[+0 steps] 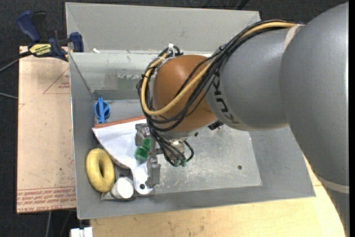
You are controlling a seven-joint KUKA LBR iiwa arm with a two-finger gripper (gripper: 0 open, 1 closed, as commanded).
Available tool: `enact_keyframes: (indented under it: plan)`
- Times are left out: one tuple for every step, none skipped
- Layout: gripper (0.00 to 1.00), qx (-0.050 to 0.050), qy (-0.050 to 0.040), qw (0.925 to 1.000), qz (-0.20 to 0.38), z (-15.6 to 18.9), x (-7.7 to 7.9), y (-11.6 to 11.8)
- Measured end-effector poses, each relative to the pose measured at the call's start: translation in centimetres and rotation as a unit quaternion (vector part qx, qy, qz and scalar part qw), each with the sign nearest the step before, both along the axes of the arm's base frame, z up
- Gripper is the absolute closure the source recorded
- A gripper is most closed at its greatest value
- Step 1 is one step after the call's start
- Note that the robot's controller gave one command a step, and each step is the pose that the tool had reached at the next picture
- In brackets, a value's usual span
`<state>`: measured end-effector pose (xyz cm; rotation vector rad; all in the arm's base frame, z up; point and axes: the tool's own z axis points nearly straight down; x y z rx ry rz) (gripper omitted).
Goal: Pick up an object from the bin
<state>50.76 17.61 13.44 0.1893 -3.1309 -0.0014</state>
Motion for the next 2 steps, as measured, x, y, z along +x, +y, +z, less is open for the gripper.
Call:
enact_keyframes:
  plan:
    - [0.00,0.001,-0.0042,0.9996,0.026,-1.2,2.7,-1.1]
    - [0.00,0.001,-0.0022,1.0000,-0.001,-1.3,6.5,-2.3]
